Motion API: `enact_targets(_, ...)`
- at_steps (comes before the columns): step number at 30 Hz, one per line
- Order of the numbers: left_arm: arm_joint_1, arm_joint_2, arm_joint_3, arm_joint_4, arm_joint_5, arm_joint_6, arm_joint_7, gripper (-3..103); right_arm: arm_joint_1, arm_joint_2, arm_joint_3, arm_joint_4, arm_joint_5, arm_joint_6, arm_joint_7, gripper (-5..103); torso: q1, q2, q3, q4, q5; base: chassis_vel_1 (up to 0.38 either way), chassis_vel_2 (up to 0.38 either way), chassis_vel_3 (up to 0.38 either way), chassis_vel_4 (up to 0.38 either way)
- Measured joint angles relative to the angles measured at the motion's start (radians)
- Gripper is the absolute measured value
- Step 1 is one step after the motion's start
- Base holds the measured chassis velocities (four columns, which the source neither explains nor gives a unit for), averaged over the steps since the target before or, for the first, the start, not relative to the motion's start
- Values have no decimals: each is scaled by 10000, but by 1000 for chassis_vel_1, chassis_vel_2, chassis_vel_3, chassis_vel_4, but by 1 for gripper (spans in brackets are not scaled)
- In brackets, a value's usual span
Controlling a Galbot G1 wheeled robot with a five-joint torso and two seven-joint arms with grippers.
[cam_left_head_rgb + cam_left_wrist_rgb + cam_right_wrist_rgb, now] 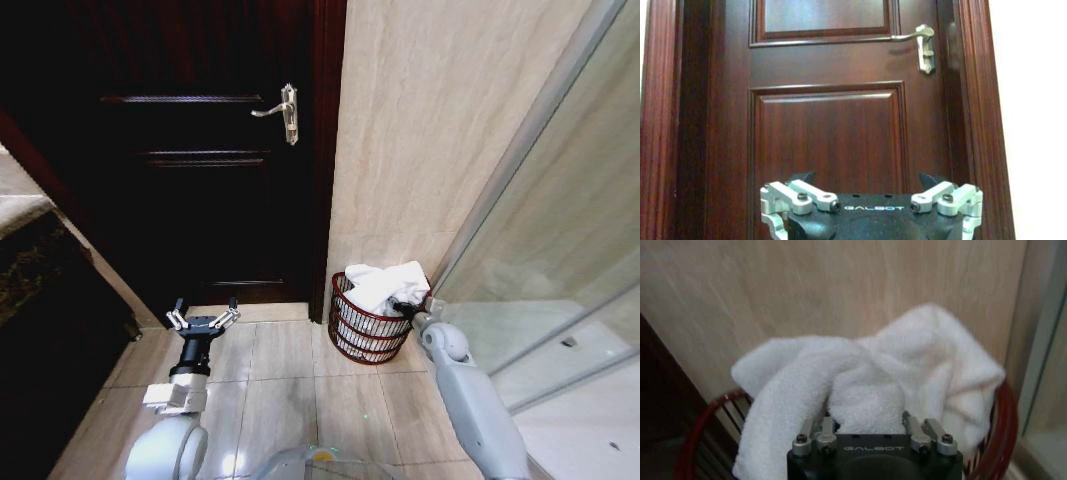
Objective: Discard the used towel into the hamper.
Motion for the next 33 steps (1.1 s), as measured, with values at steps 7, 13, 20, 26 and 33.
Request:
enact_targets(7,-99,13,83,237,-14,-138,-13,100,-760,56,118,848,-1884,1363,-219,81,-83,-300,-221,-5,0,0,0,0,0)
enact_targets(13,-127,15,100,294,-20,-182,-39,100,-610,200,79,588,-1995,1966,-277,96,-92,-339,-252,-1,1,0,0,0,0)
enact_targets(20,-111,24,-65,362,-149,-226,-36,100,-1281,256,137,1974,-2164,1790,152,100,-87,-319,-241,-3,-2,0,0,0,0)
enact_targets(26,-125,13,40,579,-151,-306,-36,100,-1394,242,216,2514,-2726,2249,259,100,-79,-295,-227,-5,-3,0,0,0,0)
enact_targets(33,-247,9,145,788,-148,-276,-77,100,-452,88,48,2180,-2697,2295,226,100,-69,-273,-209,-2,-2,0,0,0,0)
